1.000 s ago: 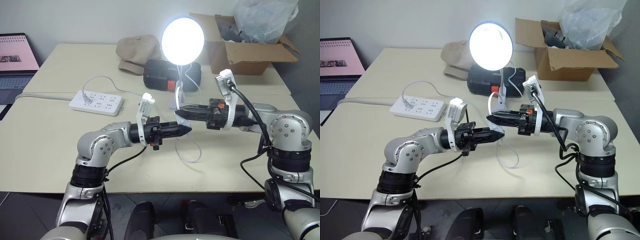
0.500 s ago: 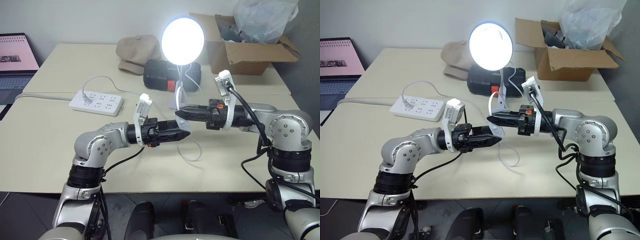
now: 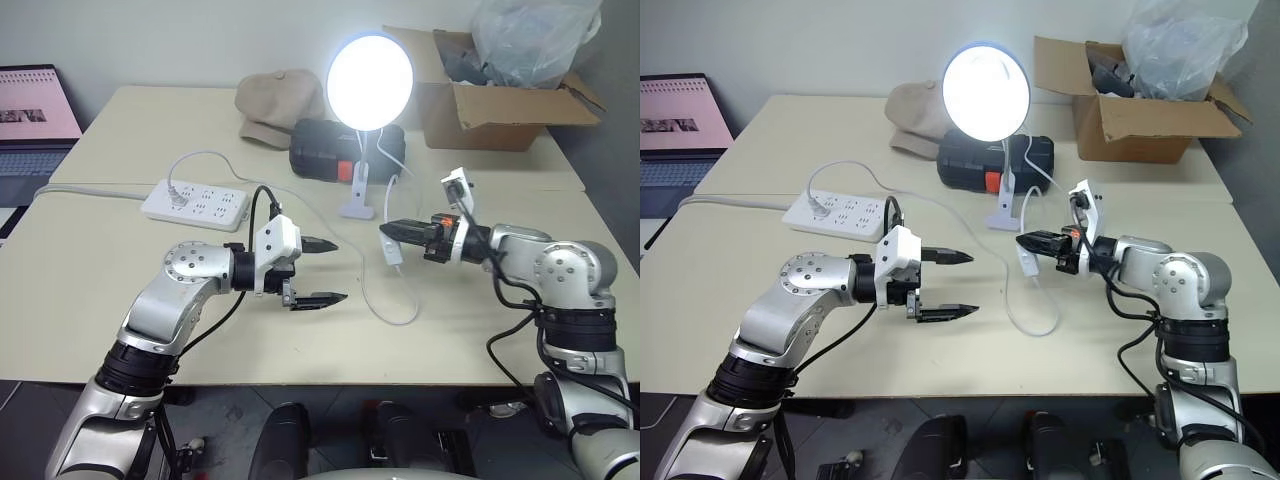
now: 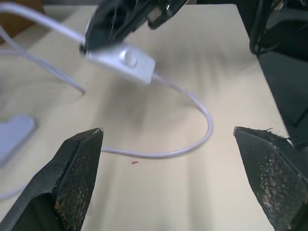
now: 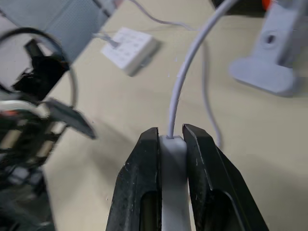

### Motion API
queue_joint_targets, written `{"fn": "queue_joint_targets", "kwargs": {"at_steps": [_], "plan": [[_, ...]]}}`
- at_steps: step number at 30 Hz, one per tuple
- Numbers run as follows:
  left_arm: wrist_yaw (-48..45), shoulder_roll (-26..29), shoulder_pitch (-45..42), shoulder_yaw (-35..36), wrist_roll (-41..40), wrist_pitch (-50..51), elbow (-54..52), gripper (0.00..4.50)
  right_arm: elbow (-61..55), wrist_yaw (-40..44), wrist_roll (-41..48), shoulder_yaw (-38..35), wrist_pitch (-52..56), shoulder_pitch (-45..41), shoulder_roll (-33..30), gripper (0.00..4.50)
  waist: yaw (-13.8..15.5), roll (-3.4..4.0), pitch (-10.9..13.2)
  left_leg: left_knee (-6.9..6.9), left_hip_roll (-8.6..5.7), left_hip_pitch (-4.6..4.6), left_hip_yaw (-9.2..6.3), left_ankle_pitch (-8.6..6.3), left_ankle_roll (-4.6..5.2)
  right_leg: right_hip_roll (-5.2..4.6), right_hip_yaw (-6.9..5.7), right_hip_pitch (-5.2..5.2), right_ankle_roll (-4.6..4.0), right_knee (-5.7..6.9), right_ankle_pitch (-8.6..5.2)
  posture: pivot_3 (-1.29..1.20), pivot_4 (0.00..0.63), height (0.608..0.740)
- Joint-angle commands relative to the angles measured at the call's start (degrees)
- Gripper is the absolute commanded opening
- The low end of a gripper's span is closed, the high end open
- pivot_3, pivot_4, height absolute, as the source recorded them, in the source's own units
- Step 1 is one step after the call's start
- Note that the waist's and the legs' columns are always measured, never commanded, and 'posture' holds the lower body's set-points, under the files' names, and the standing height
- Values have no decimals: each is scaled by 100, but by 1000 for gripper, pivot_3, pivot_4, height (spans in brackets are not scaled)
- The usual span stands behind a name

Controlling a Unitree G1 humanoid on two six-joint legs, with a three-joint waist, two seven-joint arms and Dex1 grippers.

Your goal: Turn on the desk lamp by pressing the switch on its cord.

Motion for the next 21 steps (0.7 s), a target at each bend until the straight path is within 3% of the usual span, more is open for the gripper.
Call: {"fn": "queue_joint_targets", "kwargs": {"at_steps": [1,6,8,15,21], "plan": [[-27,228,64,365,-57,-131,-292,4500,452,-450,-507,-8,-306,-136,171,366,1,0,0,-1,1,-1,0,0,0,1,0,-2,0,0,0,0,150,740],[-13,424,208,567,-232,208,-349,4500,810,-566,-802,-35,-558,-238,404,366,1,1,1,-1,1,-3,1,0,0,2,0,-5,1,1,0,0,150,740],[-48,487,272,640,-375,394,-411,4500,907,-540,-912,0,-648,-256,447,1065,1,1,0,-1,0,-3,2,0,0,2,-1,-5,1,1,0,0,150,740],[225,578,484,988,-660,953,-592,4500,681,-257,-876,33,-644,-220,504,2478,1,1,1,-1,2,-3,0,0,0,3,-2,-5,1,2,0,0,150,740],[390,628,499,1069,-729,1256,-722,4500,208,234,-605,-23,-469,-186,279,4000,3,1,1,0,0,-3,0,0,0,2,-2,-4,1,1,0,0,150,740]]}}
